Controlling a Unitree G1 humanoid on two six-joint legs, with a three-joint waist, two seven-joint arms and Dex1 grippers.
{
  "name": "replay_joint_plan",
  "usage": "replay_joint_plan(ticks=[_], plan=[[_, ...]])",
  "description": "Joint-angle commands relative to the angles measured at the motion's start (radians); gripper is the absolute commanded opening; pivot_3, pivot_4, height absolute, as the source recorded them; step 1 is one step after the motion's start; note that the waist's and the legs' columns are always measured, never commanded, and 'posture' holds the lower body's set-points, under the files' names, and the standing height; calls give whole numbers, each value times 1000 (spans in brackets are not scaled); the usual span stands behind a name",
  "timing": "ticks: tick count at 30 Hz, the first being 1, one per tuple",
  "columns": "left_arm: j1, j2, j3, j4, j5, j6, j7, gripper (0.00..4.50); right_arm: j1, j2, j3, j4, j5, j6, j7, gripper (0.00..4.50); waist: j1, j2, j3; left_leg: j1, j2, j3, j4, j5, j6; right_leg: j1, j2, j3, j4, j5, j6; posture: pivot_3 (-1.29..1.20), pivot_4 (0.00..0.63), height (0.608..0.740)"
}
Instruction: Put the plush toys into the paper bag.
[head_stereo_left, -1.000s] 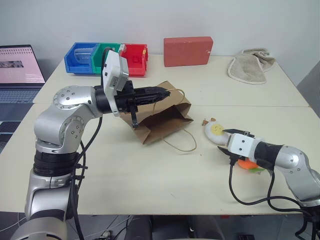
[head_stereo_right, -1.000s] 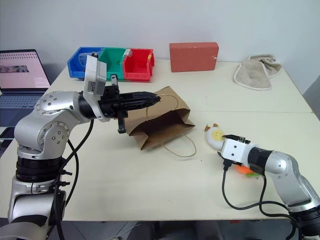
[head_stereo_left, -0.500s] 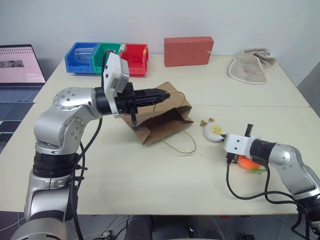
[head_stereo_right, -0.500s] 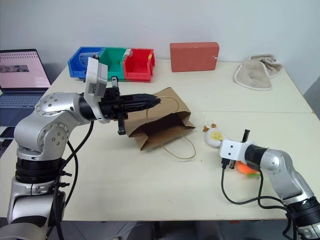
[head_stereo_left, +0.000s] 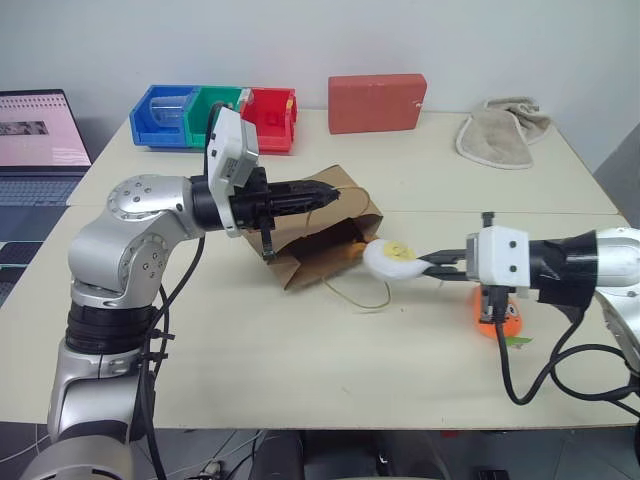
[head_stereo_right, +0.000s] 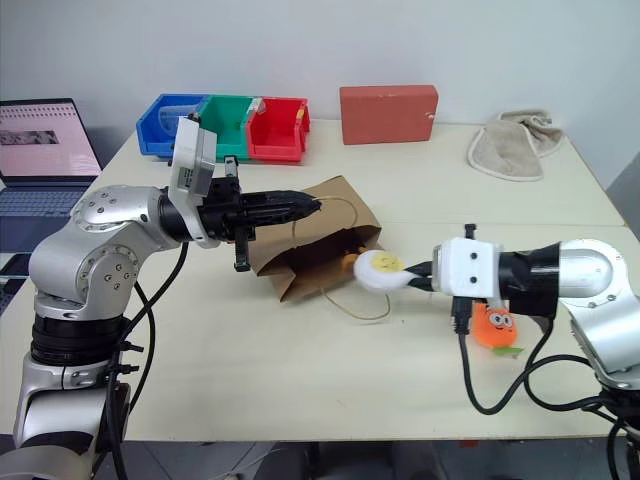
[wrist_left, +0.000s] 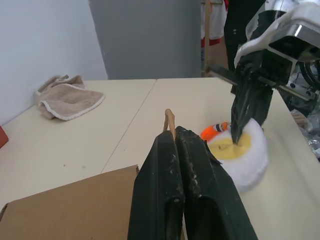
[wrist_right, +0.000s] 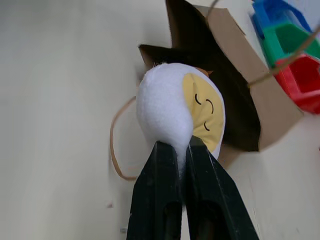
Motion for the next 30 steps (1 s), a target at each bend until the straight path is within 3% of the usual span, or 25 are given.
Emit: replay_joint_plan(ticks=[1,7,15,18,27,28,30], plan=[[-42,10,15,-6,-11,-8,-8,0,-62,70,109,40,-107,-33,-47,23,-1,0,0,0,0,0,0,0,0,0,0,0,0,0,0,0,150,740],[-38,21,15,-34,-30,15,-16,0,-176,264,280,232,-328,-111,-171,23,-5,0,0,-2,0,0,0,0,0,-3,0,0,1,1,2,0,150,740],[-22,19,17,-58,-50,40,-6,0,-237,446,355,339,-467,-101,-274,23,-2,0,0,-10,0,-2,0,1,-1,-10,0,-1,3,2,3,0,150,740],[-32,5,14,-45,-53,41,3,0,-255,541,399,416,-557,-116,-373,23,-4,0,0,-10,0,-1,0,1,-1,-10,0,-1,3,2,3,0,150,740],[-52,6,34,-25,-85,65,9,0,-247,647,427,584,-672,-188,-508,23,-3,0,0,-10,0,-2,0,1,-1,-11,0,-1,3,3,2,0,150,740],[-51,7,34,-26,-87,66,10,0,-245,652,422,589,-673,-192,-515,536,-4,0,0,-10,0,-2,0,1,-1,-11,0,-1,3,3,2,0,150,740],[-47,11,37,-27,-90,71,14,0,-234,657,407,587,-663,-193,-517,1110,-5,0,0,-10,0,-2,0,1,-1,-11,0,-1,3,3,2,0,150,740]])
